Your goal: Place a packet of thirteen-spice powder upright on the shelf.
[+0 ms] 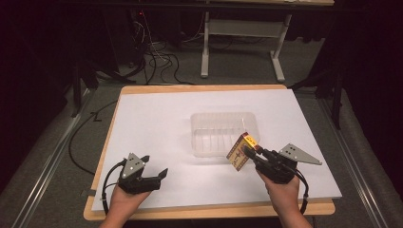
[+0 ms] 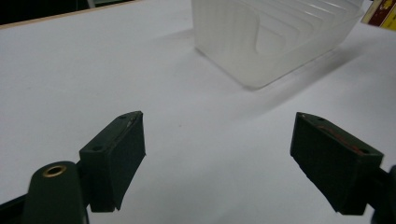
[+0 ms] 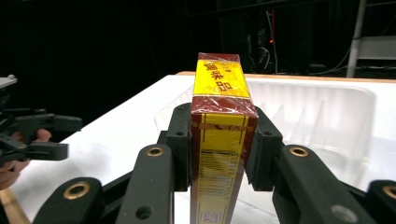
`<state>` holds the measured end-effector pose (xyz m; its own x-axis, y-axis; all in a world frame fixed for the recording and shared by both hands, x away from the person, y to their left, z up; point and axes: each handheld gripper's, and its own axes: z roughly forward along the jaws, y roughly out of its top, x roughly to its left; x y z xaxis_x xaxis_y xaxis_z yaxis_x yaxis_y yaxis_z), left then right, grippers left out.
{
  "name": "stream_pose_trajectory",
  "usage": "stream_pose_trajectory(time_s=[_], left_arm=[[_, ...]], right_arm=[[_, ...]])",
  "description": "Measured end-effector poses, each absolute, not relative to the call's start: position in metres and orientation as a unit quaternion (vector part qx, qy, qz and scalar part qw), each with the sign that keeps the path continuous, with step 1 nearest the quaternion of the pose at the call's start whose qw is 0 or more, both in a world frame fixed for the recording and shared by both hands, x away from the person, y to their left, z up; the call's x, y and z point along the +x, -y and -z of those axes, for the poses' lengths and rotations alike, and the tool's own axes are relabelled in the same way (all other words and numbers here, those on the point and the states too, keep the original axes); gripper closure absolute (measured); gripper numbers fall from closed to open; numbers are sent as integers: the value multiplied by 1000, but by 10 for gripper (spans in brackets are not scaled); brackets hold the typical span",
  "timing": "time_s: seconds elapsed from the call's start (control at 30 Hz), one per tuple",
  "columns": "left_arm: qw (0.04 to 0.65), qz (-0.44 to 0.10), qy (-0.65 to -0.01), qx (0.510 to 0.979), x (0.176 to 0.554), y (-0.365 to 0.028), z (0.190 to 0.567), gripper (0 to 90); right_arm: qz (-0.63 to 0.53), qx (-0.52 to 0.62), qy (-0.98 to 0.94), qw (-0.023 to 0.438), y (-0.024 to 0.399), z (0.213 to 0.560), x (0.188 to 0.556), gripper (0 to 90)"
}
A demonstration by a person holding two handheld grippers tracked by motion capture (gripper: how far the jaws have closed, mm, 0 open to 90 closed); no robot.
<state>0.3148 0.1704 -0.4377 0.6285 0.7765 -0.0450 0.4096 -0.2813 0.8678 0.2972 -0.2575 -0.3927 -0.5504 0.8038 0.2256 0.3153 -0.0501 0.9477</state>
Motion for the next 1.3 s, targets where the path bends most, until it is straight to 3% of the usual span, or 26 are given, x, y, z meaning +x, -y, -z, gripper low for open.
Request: stream_pose_trajectory(time_s=[0.7, 1.3], left_arm=[[470, -202, -373, 774, 315, -172, 434, 190], [471, -197, -366, 778, 313, -169, 435, 191]], right_arm=[[-559, 473, -617, 289, 285, 379, 300, 684], [-533, 498, -605, 319, 278, 368, 316, 684]])
